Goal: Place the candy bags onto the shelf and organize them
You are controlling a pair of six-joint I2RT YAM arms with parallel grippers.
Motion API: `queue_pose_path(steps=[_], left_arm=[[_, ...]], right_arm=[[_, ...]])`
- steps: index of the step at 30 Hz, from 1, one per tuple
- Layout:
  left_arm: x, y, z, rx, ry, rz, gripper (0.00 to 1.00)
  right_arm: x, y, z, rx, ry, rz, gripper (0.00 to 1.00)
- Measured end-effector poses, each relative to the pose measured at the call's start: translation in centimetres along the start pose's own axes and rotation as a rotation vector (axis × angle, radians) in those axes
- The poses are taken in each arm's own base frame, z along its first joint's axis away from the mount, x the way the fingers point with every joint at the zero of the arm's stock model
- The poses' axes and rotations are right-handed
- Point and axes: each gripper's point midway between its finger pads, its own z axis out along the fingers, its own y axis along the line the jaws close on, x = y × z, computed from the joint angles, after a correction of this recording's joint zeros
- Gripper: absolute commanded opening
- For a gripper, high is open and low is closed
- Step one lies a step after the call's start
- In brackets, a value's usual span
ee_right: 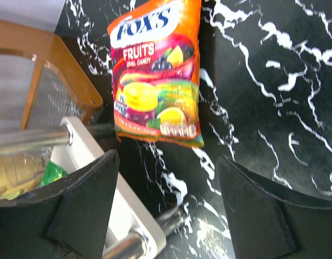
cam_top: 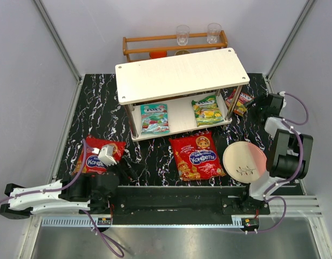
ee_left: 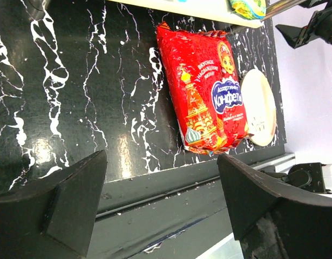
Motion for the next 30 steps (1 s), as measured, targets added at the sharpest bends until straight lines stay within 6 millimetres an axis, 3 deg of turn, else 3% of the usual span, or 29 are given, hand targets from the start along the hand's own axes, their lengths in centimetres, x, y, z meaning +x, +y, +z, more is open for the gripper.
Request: queue_pose_path(steps=[5, 11, 19, 21, 23, 26, 30], left_arm=[[-0.2, 0.6, -0.1, -0.019, -0.006, 0.017, 0.86], [-0.6, 1.1, -0.3, -0.026, -0.024, 0.018, 0.86], [-2.1, 1.8, -1.1, -0.046, -0.056, 0.003, 0.86], [-2.5, 2.0, -1.3, -0.048, -0.069, -0.003, 0.86], [-2.7, 2.2, -1.4, -0.051, -0.077, -0.009, 0.86], [-3.0, 2.7, -1.6, -0.066, -0.085, -0.006, 0.86], [-3.4, 3.1, -1.9, -0.081, -0.091, 0.001, 0.87]], right_arm=[[-0.9, -0.8, 3.0, 0.016, -0.003, 0.036, 0.79], [1.2, -3.0, 6.4, 0.048, 0.067, 0.099, 0.76], [0.8, -1.9, 8.3, -0.021, 0.071, 0.145, 0.6], [0.9, -1.6, 8.7, -0.038, 0.078, 0.156, 0.48], [1.1, -1.5, 9.1, -0.048, 0.086, 0.16, 0.26], [1.4, -1.4, 9.4, -0.069, 0.103, 0.175, 0.0], [1.0, -1.0, 8.9, -0.087, 0.091, 0.172, 0.0]])
